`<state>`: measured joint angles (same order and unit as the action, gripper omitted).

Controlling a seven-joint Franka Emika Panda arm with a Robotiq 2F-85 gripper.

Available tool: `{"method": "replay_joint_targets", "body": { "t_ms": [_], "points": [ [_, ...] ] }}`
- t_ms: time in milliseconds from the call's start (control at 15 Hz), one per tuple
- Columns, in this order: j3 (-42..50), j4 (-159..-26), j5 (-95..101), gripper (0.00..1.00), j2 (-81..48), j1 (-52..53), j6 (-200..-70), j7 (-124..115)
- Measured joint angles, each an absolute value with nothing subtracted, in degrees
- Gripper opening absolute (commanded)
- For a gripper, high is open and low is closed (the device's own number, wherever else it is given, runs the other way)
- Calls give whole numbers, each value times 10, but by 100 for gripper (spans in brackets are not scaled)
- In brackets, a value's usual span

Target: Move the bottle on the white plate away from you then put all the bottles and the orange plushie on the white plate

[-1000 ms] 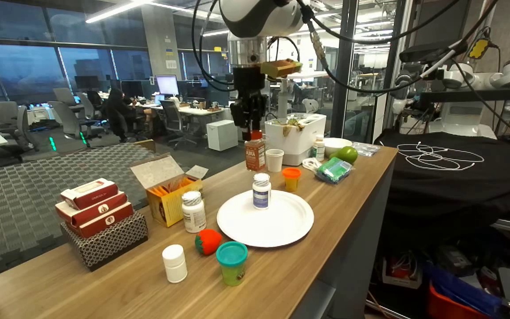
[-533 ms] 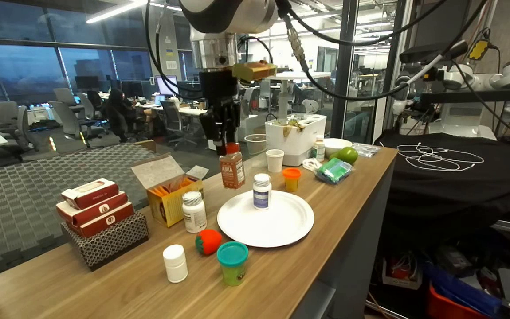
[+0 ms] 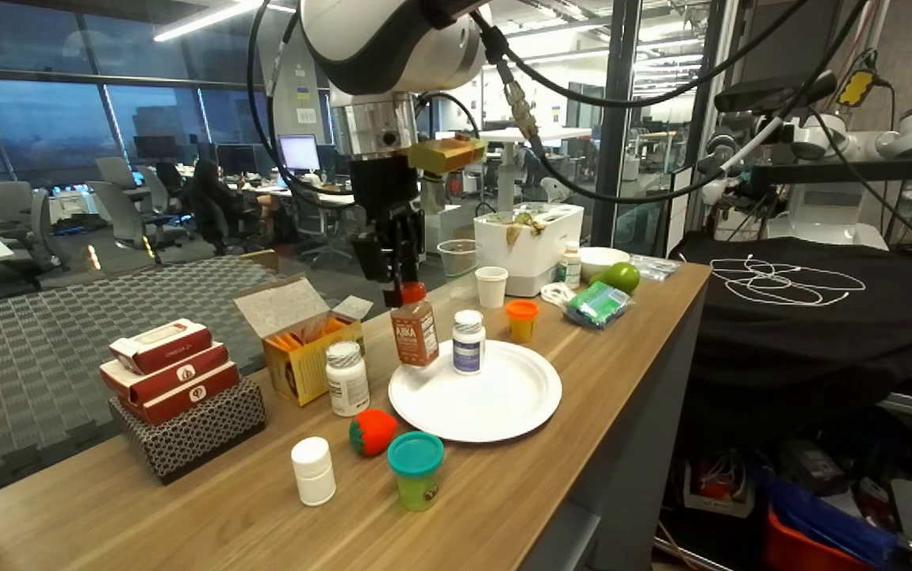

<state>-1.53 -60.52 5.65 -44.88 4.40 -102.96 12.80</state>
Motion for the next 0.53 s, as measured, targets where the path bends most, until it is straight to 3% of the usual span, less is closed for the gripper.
{"method": "replay_joint_targets", "body": {
  "t_ms": [533],
  "points": [
    [-18,-642,56,24,-441,37,-1033,140]
  ]
}}
